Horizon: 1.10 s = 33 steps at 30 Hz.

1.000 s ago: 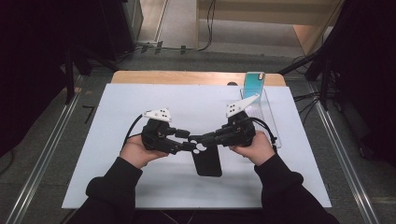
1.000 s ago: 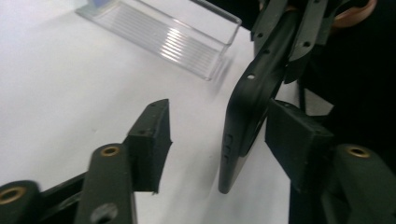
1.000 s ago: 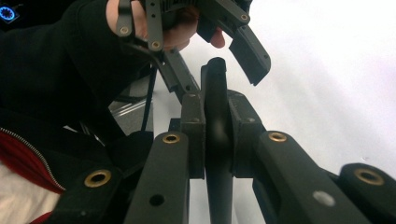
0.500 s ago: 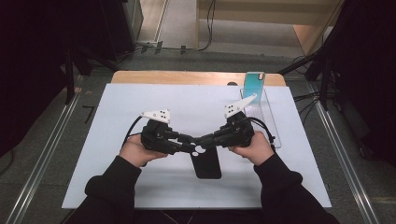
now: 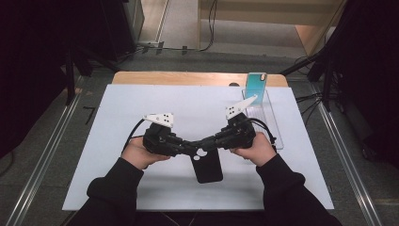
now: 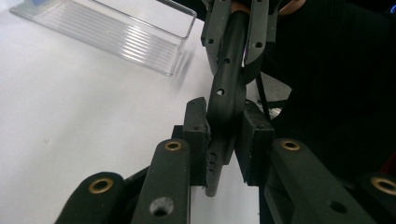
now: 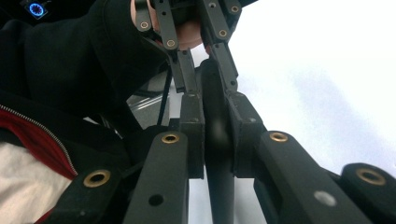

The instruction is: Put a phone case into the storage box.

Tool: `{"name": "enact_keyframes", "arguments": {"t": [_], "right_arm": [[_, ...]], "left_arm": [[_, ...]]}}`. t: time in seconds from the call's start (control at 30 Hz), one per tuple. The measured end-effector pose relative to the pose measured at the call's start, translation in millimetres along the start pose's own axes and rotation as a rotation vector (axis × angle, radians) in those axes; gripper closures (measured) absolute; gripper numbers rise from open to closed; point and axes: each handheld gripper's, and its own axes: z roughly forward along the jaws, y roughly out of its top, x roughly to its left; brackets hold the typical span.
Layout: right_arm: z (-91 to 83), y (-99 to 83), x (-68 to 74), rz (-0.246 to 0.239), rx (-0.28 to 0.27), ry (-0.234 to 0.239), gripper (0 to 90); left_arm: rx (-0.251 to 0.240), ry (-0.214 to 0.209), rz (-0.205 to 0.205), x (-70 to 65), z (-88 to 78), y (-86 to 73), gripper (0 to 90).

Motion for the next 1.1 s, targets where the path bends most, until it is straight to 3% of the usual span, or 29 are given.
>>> {"name": "enact_keyframes", "arguments": {"t": [0.13,0.23,0.37,0.47,0.67,0.73,0.83,0.9,0.93,1.1], "right_arm": [[-0.5,0.3,0.3,0.003,-0.011,-0.020,67.6],[-2.3,1.0,3.8,-0.005,-0.047,-0.056,53.2],[-6.6,1.4,6.3,-0.023,-0.106,-0.134,35.1],[-6.8,0.8,5.9,-0.033,-0.112,-0.183,30.2],[-3.3,-1.7,2.7,-0.018,-0.118,-0.218,25.5],[-0.6,-2.2,1.7,-0.002,-0.112,-0.204,23.0],[3.3,-2.8,0.9,-0.004,-0.120,-0.222,8.8],[6.7,-3.5,0.4,0.000,-0.137,-0.262,0.0],[8.4,-4.1,0.6,0.002,-0.137,-0.288,0.0],[13.9,-5.6,0.4,0.029,-0.149,-0.322,0.0]], "left_arm": [[0.012,-0.015,-0.033,-1.3,-1.6,2.5,77.4],[0.018,0.004,-0.036,-2.1,-4.8,3.1,77.5],[0.018,0.036,-0.074,-2.4,-13.3,5.5,77.4],[0.005,0.089,-0.098,-4.1,-19.7,7.8,77.3],[-0.004,0.202,-0.157,-4.5,-29.3,10.3,77.3],[-0.011,0.228,-0.181,-3.3,-31.5,10.5,77.3],[-0.027,0.267,-0.218,-2.4,-34.7,11.0,77.2],[-0.036,0.301,-0.245,-2.5,-36.8,12.0,77.2],[-0.038,0.313,-0.255,-2.7,-37.6,12.5,77.2],[-0.046,0.367,-0.298,-4.7,-37.7,15.1,77.2]]}}
